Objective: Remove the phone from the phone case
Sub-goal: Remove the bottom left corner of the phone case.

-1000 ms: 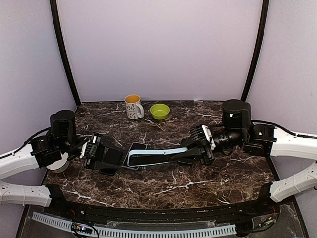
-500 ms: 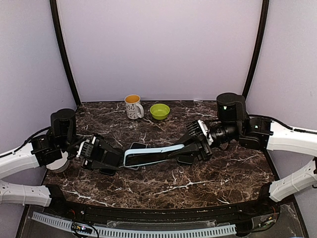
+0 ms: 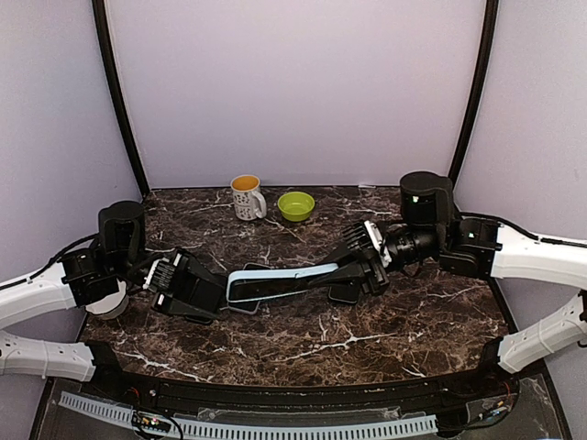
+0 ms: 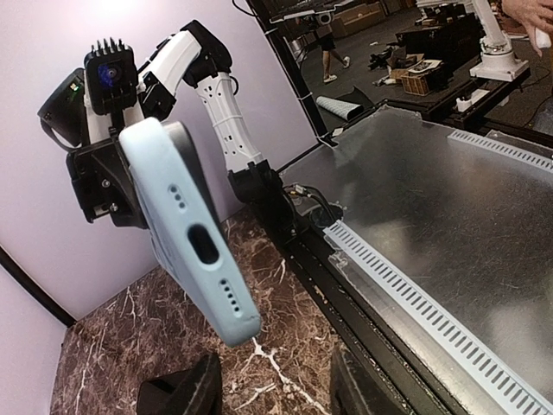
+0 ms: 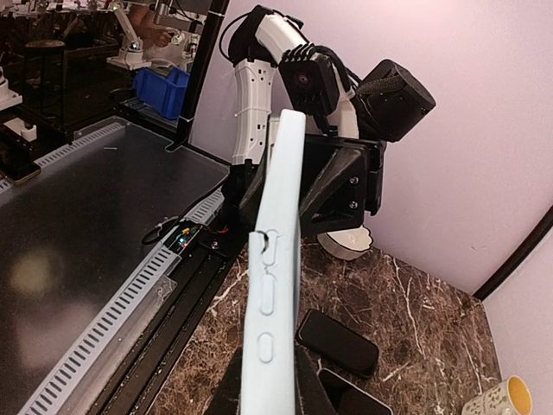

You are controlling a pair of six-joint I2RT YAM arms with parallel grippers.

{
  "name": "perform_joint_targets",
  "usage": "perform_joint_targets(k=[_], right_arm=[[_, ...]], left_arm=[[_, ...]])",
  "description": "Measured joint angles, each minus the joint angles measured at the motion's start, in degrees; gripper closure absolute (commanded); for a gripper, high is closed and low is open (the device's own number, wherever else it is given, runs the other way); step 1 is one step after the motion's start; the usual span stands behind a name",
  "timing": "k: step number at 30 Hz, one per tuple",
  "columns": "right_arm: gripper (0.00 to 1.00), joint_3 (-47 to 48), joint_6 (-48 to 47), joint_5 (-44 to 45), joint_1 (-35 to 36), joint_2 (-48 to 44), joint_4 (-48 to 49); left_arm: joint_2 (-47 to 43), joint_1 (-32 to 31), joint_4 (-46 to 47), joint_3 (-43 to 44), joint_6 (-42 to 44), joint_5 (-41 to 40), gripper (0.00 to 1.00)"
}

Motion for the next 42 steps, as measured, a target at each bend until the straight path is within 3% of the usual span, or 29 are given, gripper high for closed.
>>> perform_joint_targets(k=[14, 42], right_arm=[[1.0, -0.37, -1.66, 1.11, 0.0, 2.67, 1.42], [1.0, -2.03, -5.44, 0.07, 0.83, 3.3, 2.75]], left_arm=[[0.7, 0.0, 4.17, 0.0, -2.58, 0.15, 0.64], [2.91, -0.5, 1.29, 0.0, -0.74, 1.25, 0.8]])
